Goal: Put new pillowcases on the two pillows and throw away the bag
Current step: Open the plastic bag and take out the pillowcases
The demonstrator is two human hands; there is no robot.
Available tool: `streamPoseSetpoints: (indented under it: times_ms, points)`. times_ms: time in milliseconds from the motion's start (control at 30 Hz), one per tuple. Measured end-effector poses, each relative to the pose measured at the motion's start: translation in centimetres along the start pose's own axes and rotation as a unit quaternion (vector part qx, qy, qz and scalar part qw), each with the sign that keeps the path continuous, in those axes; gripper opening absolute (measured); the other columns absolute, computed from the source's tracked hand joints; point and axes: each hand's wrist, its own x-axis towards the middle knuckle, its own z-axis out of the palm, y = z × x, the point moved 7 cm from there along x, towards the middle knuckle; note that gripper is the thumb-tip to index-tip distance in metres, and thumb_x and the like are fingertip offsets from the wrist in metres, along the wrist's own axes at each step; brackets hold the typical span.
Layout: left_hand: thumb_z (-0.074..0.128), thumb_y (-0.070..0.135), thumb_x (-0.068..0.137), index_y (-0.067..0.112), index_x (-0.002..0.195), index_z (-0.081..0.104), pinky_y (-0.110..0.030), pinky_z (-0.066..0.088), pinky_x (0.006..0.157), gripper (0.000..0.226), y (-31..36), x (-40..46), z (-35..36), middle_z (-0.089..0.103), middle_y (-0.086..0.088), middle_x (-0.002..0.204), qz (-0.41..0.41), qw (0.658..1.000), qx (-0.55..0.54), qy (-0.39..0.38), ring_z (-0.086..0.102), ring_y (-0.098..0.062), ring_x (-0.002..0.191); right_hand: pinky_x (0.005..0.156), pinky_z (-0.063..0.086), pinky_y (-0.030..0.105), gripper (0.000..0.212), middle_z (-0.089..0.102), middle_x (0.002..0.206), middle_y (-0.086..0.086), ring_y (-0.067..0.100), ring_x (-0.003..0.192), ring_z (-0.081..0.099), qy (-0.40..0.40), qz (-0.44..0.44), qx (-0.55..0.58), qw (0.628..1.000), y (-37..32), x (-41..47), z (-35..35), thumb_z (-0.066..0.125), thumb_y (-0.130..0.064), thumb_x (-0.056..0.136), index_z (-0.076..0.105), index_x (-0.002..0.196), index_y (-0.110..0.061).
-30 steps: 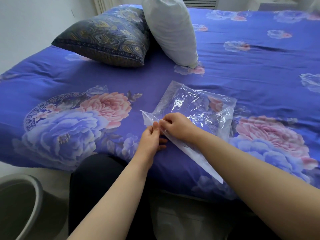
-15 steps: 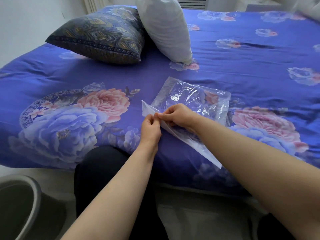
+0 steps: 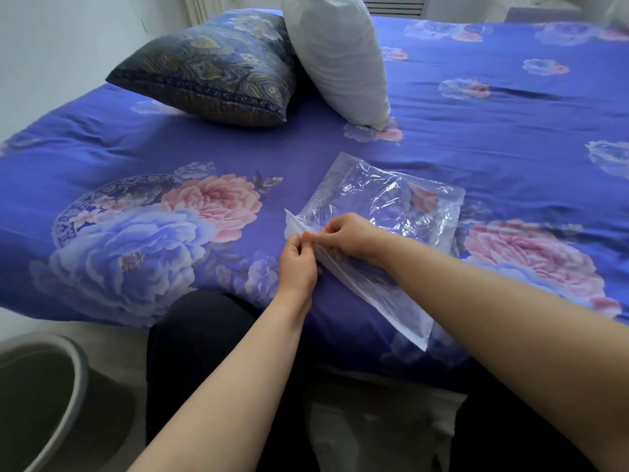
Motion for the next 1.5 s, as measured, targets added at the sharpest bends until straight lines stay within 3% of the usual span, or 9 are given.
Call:
streamPoseSetpoints:
  times_ms: [167,333,500,733,1000,1167,1267,1367,1500]
  points:
    - [0.043,0.020,0.100,0.016,0.071,0.049,-0.030,0.045,0.061,0.029,-0.7,0.2,-0.1,0.052,-0.004,0.066,-0.022,0.998,-0.055,0.013,0.047,-0.015,0.062,0.040,0.034,0.015,0.023,0.054,0.061,0.005,0.010,0.043,0.045,0.027,0.046,0.115,0.992,1.3,0.8,1.1,0.065,-0.033,0.087,0.057,0.079,-0.014]
    - [0.044,0.018,0.099,0.012,0.074,0.052,-0.038,0.050,0.073,0.027,-1.4,0.4,-0.2,0.057,-0.010,0.073,-0.035,0.994,-0.096,0.025,0.053,-0.021,0.073,0.079,0.053,0.052,0.024,0.064,0.079,0.023,0.030,0.072,0.058,-0.002,0.063,0.220,0.973,1.6,1.3,2.6,0.064,-0.024,0.088,0.058,0.070,-0.009]
    - [0.044,0.020,0.099,0.012,0.072,0.050,-0.024,0.044,0.052,0.029,-1.3,0.3,-0.6,0.051,-0.005,0.063,-0.028,0.997,-0.060,0.049,0.046,-0.015,0.058,0.061,0.053,0.034,0.031,0.059,0.062,0.011,0.023,0.055,0.055,0.014,0.059,0.242,0.968,1.6,1.4,2.7,0.060,-0.019,0.092,0.053,0.063,-0.010]
    - [0.046,0.023,0.097,0.009,0.070,0.050,-0.028,0.037,0.064,0.032,0.1,0.1,-1.6,0.056,-0.003,0.069,0.033,0.981,0.148,0.119,0.046,-0.018,0.066,0.060,0.037,0.025,0.034,0.049,0.059,0.000,0.015,0.062,0.043,0.100,0.046,0.132,0.985,1.9,1.8,2.6,0.058,-0.027,0.091,0.047,0.061,-0.015]
    - [0.047,0.023,0.096,0.010,0.067,0.050,-0.027,0.035,0.062,0.032,0.5,-0.2,-1.6,0.058,-0.010,0.070,0.028,0.979,0.167,0.116,0.045,-0.015,0.062,0.066,0.039,0.030,0.037,0.048,0.059,0.001,0.020,0.066,0.044,0.150,0.061,0.127,0.979,1.8,1.5,2.8,0.056,-0.025,0.091,0.044,0.058,-0.014]
    - [0.045,0.043,0.094,0.013,0.074,0.058,-0.041,0.044,0.066,0.039,-0.2,0.4,-1.7,0.062,-0.018,0.073,-0.016,0.984,0.176,0.039,0.051,-0.029,0.065,0.057,0.037,0.026,0.028,0.048,0.065,0.002,0.013,0.063,0.042,0.070,0.046,0.136,0.987,1.4,1.3,2.2,0.056,-0.029,0.092,0.049,0.068,-0.016]
    - [0.046,0.060,0.088,0.011,0.078,0.058,-0.035,0.039,0.061,0.051,0.2,0.7,-1.3,0.050,-0.001,0.059,-0.034,0.976,0.212,-0.031,0.045,-0.024,0.062,0.055,0.032,0.027,0.026,0.044,0.067,0.005,0.017,0.064,0.037,0.031,0.034,0.096,0.994,1.2,1.2,1.8,0.056,-0.034,0.091,0.051,0.072,-0.016]
    - [0.049,0.041,0.095,0.012,0.075,0.058,-0.026,0.033,0.051,0.036,1.3,0.7,-1.0,0.047,0.007,0.058,-0.004,0.981,0.189,-0.037,0.040,-0.012,0.054,0.058,0.032,0.029,0.037,0.047,0.072,0.003,0.019,0.071,0.041,-0.001,0.002,-0.045,0.999,0.1,1.0,1.5,0.046,-0.034,0.096,0.040,0.065,-0.016]
    - [0.048,0.029,0.098,0.018,0.071,0.057,-0.018,0.035,0.051,0.031,2.3,0.5,-0.3,0.050,0.007,0.061,0.004,0.993,0.106,-0.050,0.041,-0.006,0.055,0.073,0.033,0.029,0.030,0.060,0.108,0.015,0.030,0.099,0.054,-0.007,-0.065,-0.182,0.981,-2.1,0.5,0.7,0.033,-0.030,0.101,0.050,0.086,-0.010]
